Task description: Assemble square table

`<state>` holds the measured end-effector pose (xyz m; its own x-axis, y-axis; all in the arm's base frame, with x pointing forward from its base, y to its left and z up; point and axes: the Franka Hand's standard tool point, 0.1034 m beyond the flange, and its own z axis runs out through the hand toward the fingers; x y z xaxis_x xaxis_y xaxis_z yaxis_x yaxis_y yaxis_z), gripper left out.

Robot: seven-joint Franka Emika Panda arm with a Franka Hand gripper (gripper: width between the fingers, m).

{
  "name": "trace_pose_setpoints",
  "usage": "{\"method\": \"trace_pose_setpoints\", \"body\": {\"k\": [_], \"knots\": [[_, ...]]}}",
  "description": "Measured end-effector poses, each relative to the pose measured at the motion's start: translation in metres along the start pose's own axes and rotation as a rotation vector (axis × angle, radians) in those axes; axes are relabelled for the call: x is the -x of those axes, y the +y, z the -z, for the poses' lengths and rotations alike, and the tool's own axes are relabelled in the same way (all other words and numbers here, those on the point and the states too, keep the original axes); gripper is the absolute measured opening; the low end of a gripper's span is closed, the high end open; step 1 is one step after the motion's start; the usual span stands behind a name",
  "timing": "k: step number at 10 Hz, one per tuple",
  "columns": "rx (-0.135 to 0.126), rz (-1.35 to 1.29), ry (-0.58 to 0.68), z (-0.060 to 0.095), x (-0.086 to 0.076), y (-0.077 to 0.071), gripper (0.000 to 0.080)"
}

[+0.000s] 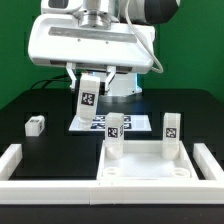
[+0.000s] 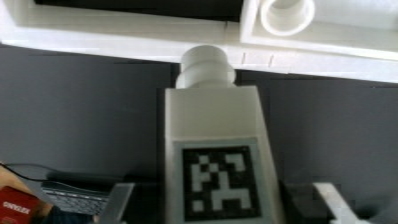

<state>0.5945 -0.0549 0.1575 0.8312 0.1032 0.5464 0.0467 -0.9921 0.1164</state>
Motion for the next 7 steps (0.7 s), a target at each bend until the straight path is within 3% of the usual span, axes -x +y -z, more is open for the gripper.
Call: {"method": "trace_pose_setpoints", "body": {"k": [1, 3, 4, 5, 6, 7], "knots": [[-0.005, -0.008, -0.001, -0.001, 0.0, -0.005, 0.029], [-0.057, -0.055, -0.003, -0.012, 0.002, -0.059, 0.029], [-0.087, -0.085, -0.001, -0.019, -0.004, -0.083, 0.029], [-0.133, -0.162, -0.002, -0.021, -0.023, -0.118, 0.029], [-0.127, -0.107, 0.013, -0.021, -0.025, -0.12, 0.029], [-0.119, -0.123, 0.007, -0.022, -0.022, -0.112, 0.0291]]}}
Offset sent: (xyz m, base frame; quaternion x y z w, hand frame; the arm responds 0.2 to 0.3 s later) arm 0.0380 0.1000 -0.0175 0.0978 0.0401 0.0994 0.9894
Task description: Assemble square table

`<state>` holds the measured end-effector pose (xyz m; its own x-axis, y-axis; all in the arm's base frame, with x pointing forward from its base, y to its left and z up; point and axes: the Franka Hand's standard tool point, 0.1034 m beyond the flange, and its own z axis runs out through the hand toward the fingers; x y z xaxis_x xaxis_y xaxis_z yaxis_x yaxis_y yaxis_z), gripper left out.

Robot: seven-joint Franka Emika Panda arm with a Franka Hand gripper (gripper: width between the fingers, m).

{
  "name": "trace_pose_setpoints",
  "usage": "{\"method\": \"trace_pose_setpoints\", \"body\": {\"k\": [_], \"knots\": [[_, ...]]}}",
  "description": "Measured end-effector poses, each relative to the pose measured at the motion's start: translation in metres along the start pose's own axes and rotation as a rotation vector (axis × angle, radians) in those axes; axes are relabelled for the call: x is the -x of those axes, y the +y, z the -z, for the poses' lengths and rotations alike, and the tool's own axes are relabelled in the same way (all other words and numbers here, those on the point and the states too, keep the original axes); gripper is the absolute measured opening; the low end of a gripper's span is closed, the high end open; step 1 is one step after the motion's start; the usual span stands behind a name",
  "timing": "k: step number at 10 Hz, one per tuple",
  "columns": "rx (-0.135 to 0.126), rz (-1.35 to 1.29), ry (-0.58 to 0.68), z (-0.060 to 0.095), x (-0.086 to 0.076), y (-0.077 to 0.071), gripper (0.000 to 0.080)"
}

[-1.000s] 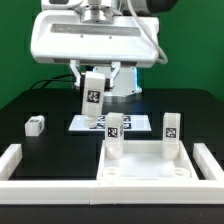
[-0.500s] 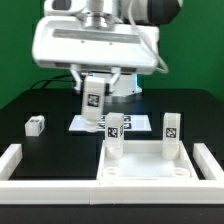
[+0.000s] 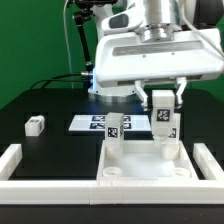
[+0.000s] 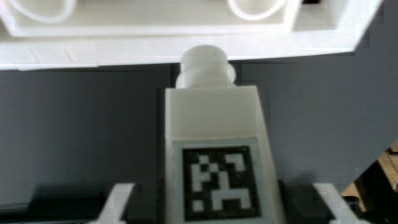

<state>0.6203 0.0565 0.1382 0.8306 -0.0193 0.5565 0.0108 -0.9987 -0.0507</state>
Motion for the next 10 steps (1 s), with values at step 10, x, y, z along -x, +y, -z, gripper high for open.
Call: {"method": "trace_pose_setpoints", "body": {"k": [10], "knots": [[-0.018, -0.002, 0.018, -0.025, 0.03, -0.033, 0.0291]]}}
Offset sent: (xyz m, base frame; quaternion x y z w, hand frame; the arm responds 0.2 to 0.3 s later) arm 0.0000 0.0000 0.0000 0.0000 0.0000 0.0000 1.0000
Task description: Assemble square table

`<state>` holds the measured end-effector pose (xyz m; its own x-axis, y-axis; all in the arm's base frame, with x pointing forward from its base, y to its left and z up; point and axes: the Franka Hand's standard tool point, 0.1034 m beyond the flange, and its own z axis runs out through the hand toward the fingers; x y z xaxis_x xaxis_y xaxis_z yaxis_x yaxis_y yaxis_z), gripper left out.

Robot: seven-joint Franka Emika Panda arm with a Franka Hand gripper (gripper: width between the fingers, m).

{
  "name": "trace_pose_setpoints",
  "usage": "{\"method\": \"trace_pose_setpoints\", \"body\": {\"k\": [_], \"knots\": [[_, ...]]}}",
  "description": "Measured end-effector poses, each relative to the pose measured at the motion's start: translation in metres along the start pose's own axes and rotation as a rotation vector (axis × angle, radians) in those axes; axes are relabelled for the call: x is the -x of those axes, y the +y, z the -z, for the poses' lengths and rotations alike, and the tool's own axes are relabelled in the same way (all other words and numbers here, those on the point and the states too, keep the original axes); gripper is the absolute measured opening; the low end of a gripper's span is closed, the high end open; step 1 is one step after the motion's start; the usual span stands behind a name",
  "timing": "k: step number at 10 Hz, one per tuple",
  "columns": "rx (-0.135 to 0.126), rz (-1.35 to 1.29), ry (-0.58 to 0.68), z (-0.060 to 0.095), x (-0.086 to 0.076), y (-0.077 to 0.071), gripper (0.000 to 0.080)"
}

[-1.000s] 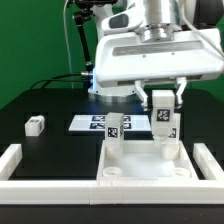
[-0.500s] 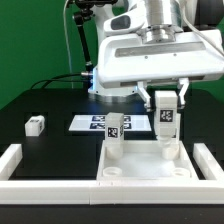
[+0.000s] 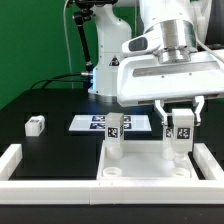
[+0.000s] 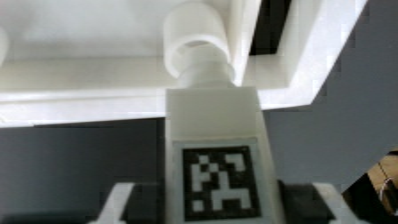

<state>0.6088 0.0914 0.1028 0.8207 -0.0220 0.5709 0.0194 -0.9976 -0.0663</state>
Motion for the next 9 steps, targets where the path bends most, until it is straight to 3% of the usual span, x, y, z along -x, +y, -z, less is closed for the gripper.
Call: {"method": "trace_pose_setpoints", "body": {"k": [4, 9], "knots": [[0.005, -0.006, -0.007, -0.009, 0.001, 0.004, 0.0291], [0.0, -0.003, -0.017, -0.02, 0.007, -0.001, 0.0291]]}}
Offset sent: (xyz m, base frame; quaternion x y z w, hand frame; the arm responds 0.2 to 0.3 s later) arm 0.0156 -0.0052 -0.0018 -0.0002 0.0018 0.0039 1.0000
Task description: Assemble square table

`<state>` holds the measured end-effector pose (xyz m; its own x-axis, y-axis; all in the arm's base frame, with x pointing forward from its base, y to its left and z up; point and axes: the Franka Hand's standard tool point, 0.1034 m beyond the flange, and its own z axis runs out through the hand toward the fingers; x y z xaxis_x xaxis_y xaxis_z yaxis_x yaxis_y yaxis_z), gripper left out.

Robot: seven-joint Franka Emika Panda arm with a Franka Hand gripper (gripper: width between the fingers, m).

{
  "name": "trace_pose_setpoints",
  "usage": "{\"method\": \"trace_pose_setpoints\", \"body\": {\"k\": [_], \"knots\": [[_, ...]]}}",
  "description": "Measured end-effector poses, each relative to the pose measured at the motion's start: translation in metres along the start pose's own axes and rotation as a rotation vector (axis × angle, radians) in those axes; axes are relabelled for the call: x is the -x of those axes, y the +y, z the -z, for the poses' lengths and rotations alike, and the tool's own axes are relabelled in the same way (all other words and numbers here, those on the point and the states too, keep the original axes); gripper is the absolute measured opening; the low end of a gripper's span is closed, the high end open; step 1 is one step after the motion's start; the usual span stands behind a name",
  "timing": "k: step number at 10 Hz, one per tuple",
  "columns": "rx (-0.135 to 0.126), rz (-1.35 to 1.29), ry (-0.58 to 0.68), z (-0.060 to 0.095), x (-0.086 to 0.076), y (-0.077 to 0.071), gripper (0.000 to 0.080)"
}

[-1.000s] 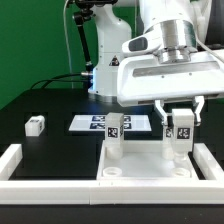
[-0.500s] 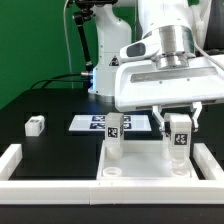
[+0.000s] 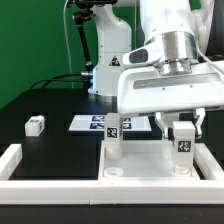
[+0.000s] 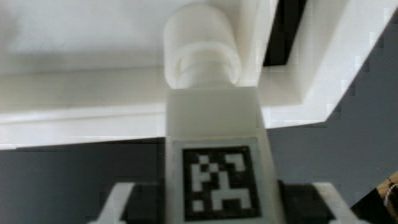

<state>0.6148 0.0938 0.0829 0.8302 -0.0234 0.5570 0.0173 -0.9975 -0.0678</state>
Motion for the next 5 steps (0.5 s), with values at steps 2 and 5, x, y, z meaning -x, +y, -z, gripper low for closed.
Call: {"method": "trace_pose_setpoints", "body": {"k": [2, 5], "knots": [[0.002, 0.0, -0.011, -0.0049, 0.0068, 0.0015, 0.0291], [0.004, 0.001, -0.006, -0.0073, 0.008, 0.0014, 0.0291]]}}
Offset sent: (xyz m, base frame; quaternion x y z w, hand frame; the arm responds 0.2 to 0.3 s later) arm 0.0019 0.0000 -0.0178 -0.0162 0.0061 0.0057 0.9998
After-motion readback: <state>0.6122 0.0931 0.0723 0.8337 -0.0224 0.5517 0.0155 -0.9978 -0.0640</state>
